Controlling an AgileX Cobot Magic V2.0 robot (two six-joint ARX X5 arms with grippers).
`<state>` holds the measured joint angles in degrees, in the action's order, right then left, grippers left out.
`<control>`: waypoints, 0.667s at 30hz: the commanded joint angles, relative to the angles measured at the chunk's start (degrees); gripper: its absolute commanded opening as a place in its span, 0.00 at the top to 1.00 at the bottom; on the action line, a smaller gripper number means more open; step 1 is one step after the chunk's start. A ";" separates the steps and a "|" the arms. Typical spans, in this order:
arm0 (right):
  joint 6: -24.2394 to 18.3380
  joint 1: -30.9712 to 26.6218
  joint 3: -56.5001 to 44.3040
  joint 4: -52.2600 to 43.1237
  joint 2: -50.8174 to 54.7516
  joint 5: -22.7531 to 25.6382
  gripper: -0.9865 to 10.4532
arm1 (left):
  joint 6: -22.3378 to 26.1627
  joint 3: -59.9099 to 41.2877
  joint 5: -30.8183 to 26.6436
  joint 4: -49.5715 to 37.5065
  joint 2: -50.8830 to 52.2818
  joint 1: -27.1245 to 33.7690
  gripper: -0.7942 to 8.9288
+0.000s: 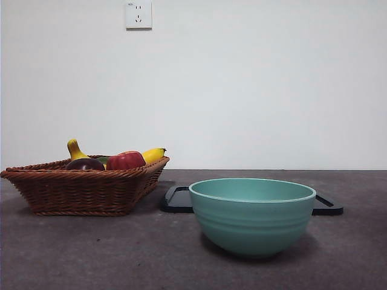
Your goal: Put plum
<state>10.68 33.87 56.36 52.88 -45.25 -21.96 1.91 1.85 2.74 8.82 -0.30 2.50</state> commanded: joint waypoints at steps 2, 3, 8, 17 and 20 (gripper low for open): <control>-0.66 0.50 0.83 -0.59 -0.33 -0.15 0.91 | -1.60 -1.20 -0.20 1.70 0.13 0.17 0.91; -0.66 0.50 0.83 -0.59 -0.33 -0.15 0.91 | -2.03 -1.20 -0.20 1.97 0.11 0.17 0.91; -0.66 0.50 0.83 -0.59 -0.33 -0.15 0.91 | -3.04 -1.18 -0.20 1.92 0.11 0.15 0.91; -0.66 0.50 0.83 -0.59 -0.33 -0.15 0.91 | -3.04 -1.18 -0.20 1.92 0.11 0.15 0.91; -0.66 0.50 0.83 -0.59 -0.33 -0.15 0.91 | -3.04 -1.18 -0.20 1.92 0.11 0.15 0.91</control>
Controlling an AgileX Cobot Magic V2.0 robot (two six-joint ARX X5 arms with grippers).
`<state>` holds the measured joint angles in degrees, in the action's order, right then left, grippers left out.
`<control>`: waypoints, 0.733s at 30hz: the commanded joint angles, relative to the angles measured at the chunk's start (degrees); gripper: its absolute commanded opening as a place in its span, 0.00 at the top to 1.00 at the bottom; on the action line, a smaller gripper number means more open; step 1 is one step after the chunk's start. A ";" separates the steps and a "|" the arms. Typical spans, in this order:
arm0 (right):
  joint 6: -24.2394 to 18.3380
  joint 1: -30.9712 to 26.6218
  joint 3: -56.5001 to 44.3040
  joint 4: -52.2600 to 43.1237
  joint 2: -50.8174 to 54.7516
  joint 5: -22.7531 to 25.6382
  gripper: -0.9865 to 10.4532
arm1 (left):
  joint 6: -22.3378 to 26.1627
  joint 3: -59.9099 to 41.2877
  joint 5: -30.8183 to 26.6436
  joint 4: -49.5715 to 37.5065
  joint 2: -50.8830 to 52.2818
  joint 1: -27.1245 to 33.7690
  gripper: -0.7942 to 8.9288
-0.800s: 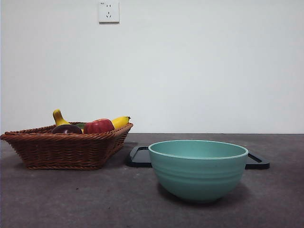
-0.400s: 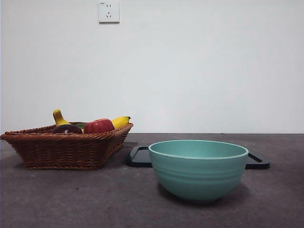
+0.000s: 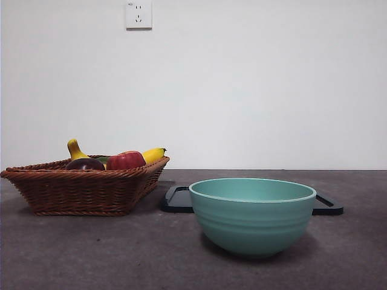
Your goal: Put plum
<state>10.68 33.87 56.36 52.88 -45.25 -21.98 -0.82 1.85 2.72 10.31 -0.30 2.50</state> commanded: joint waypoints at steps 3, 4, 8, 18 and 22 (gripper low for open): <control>-0.66 0.50 0.83 -0.59 -0.33 -0.13 0.91 | -0.31 -1.18 -0.17 0.44 0.11 0.15 0.91; -0.66 0.50 0.83 -0.59 -0.33 -0.13 0.91 | -0.31 -1.18 -0.17 0.44 0.11 0.15 0.91; -0.66 0.50 0.83 -0.57 -0.33 -0.13 0.91 | -0.31 -1.18 -0.17 0.44 0.11 0.15 0.91; -6.08 -2.10 0.76 -0.66 1.16 1.90 0.91 | -0.31 -1.18 -0.17 0.44 0.11 0.15 0.91; -10.34 -8.48 -1.55 -7.41 5.16 3.39 0.91 | -0.31 -1.18 -0.17 0.44 0.11 0.15 0.91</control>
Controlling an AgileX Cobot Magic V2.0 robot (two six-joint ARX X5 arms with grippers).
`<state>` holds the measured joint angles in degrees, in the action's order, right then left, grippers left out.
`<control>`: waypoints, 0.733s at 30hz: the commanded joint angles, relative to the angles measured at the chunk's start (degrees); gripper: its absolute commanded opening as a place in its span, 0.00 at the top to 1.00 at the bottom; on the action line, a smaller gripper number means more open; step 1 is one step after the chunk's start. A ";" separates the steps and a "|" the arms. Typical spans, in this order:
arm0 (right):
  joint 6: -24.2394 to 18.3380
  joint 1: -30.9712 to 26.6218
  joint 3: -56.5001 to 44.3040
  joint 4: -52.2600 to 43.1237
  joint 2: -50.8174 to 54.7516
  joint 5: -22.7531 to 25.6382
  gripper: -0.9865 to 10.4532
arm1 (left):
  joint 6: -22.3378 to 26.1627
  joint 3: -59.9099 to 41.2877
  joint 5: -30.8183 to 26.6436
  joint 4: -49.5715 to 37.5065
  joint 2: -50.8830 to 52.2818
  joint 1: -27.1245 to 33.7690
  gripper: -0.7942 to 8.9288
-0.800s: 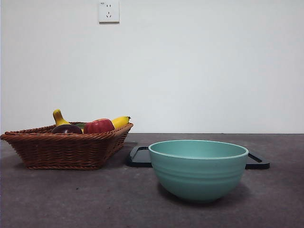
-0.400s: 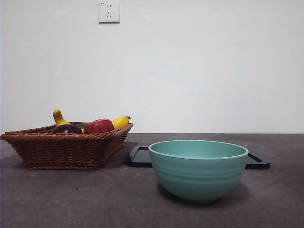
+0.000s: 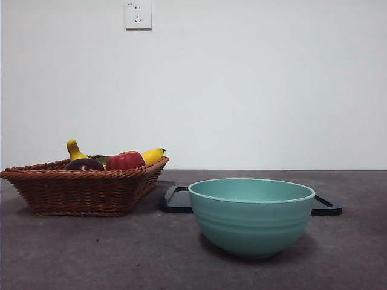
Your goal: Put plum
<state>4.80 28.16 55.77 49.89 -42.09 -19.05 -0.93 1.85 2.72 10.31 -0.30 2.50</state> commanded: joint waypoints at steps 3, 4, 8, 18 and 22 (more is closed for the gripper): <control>-5.51 -9.20 -5.22 -12.98 6.43 0.46 0.91 | -0.20 -1.18 -0.17 0.44 0.11 0.15 0.91; -5.75 -11.13 -6.84 -15.39 7.76 0.55 0.91 | -0.20 -1.18 -0.17 0.44 0.11 0.15 0.91; -6.82 -18.97 -15.67 -26.71 13.90 1.31 0.91 | -0.20 -1.18 -0.17 0.44 0.11 0.15 0.91; -6.51 -29.64 -37.24 -42.23 29.05 5.35 0.91 | -0.20 -1.18 -0.17 0.44 0.11 0.15 0.91; -6.27 -30.47 -42.62 -44.35 33.99 8.57 0.91 | -0.20 -1.18 -0.17 0.44 0.11 0.15 0.91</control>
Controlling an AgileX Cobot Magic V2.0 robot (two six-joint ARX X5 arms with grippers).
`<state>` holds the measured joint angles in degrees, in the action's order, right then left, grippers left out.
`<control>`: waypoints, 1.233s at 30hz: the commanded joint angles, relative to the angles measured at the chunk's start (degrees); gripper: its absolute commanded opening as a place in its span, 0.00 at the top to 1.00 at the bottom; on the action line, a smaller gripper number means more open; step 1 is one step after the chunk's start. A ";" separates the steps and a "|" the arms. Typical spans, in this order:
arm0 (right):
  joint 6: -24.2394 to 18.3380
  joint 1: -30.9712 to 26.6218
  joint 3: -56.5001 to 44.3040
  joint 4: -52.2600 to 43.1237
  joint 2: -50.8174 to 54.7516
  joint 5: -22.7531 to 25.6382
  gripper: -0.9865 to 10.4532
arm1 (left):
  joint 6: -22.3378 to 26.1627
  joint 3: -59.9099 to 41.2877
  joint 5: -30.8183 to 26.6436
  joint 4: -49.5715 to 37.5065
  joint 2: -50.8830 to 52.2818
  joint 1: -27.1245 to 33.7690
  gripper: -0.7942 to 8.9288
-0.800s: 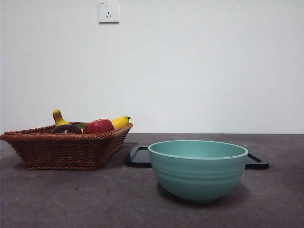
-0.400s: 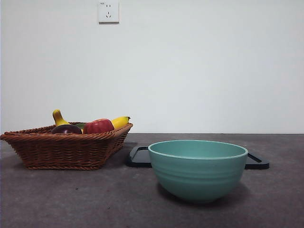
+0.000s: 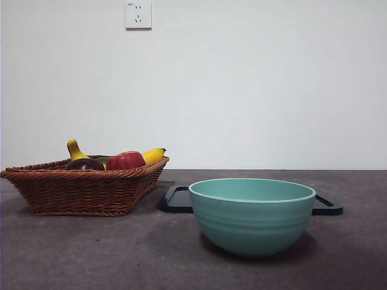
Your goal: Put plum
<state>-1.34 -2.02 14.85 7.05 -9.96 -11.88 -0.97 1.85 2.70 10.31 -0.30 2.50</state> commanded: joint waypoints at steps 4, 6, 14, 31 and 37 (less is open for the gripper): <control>-0.15 -0.28 -5.31 -1.55 5.16 4.66 0.91 | -0.15 -1.18 -0.15 0.44 0.11 0.15 0.91; -0.04 -0.26 -7.10 -1.53 6.25 6.12 0.91 | -0.15 -1.18 -0.15 0.44 0.11 0.15 0.91; 2.56 -0.26 -13.20 -4.20 8.94 6.36 0.91 | -0.15 -1.18 -0.15 0.44 0.11 0.15 0.91; 2.43 -0.26 -14.25 2.86 9.75 6.16 0.91 | -0.15 -1.18 -0.15 0.44 0.11 0.15 0.91; 2.58 -0.26 -14.23 1.95 9.75 6.10 0.91 | -0.15 -1.18 -0.15 0.44 0.11 0.15 0.91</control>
<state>0.45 -2.28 0.93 9.37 -0.30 -5.78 -0.97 1.85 2.70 10.31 -0.30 2.50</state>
